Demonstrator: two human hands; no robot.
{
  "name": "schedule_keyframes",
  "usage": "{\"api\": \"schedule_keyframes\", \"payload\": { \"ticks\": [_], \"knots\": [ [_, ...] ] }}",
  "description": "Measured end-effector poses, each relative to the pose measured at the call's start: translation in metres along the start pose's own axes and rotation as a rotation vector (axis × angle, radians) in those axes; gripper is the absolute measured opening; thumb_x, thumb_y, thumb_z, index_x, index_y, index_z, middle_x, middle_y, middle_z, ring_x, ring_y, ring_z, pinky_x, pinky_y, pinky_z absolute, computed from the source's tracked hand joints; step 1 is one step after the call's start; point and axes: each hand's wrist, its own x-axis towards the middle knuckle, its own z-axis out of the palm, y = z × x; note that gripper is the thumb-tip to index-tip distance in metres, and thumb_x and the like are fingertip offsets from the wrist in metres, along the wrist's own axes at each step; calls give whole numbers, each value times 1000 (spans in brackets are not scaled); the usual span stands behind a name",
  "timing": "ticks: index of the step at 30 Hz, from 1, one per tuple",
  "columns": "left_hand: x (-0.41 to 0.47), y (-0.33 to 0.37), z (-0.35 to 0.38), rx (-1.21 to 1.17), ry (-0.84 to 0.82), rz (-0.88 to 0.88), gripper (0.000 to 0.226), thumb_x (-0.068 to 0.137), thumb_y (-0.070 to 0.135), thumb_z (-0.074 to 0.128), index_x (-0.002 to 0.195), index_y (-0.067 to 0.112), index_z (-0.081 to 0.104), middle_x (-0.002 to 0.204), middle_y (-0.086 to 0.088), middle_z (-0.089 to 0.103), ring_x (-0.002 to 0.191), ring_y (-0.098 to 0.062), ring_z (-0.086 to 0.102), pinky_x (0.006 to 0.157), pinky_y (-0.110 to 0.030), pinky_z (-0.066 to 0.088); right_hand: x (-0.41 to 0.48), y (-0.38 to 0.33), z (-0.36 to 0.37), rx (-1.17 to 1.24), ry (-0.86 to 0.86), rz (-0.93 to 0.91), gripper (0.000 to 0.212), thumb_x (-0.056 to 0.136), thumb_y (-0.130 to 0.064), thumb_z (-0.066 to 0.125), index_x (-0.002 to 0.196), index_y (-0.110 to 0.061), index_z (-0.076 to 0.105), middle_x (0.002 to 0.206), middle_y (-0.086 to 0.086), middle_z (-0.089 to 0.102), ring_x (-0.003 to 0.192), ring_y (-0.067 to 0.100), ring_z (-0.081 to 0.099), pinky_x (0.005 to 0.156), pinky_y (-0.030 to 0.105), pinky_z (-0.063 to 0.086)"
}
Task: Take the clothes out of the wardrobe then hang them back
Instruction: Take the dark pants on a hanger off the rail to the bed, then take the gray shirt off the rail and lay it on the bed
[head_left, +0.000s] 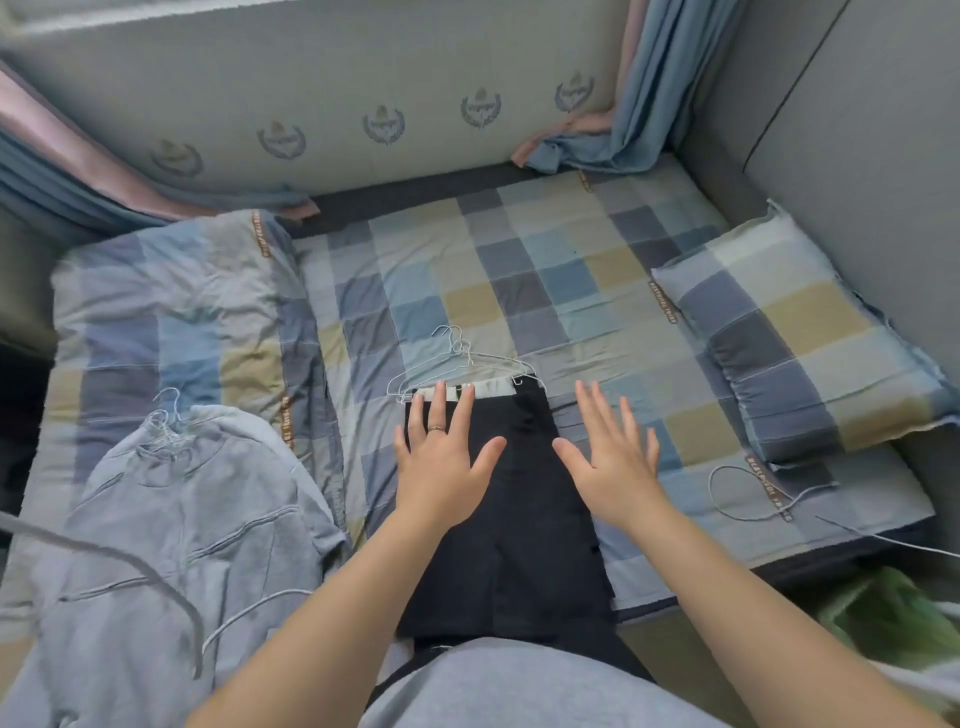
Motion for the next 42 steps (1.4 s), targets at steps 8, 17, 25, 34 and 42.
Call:
{"api": "schedule_keyframes", "payload": {
  "ticks": [8,17,25,34,42],
  "knots": [
    [-2,8,2,84,-136,298,72,97,67,29,158,43,-3,167,7,-17,152,-20,-22,122,-50,-8,-70,-1,13,31,169,272,70,100,-56,31,151,-45,-16,162,-18,-17,149,17,-20,117,55,-11],
    [-45,87,48,128,-317,681,74,96,71,25,157,44,-5,167,7,-15,152,-22,-20,122,-52,-7,-189,45,19,38,340,641,70,99,-57,31,153,-42,-12,162,-15,-16,150,19,-17,119,56,-6],
    [-132,188,108,210,-453,1107,75,93,75,19,156,45,-9,166,7,-18,152,-23,-23,123,-53,-7,-324,89,16,116,577,992,69,99,-58,31,153,-43,-10,163,-16,-14,150,20,-17,118,56,-5],
    [-334,295,169,217,-586,1591,77,91,76,19,157,43,-2,167,8,-15,152,-21,-20,123,-51,-8,-534,124,29,154,870,1346,68,99,-56,32,152,-45,-9,163,-16,-13,149,17,-19,118,54,-11],
    [-551,368,217,182,-672,1957,76,93,75,18,157,42,-5,166,7,-20,151,-22,-24,123,-54,-8,-736,144,38,27,1013,1595,67,100,-55,30,153,-41,-9,163,-15,-13,149,18,-20,118,56,-8]
  ]
}}
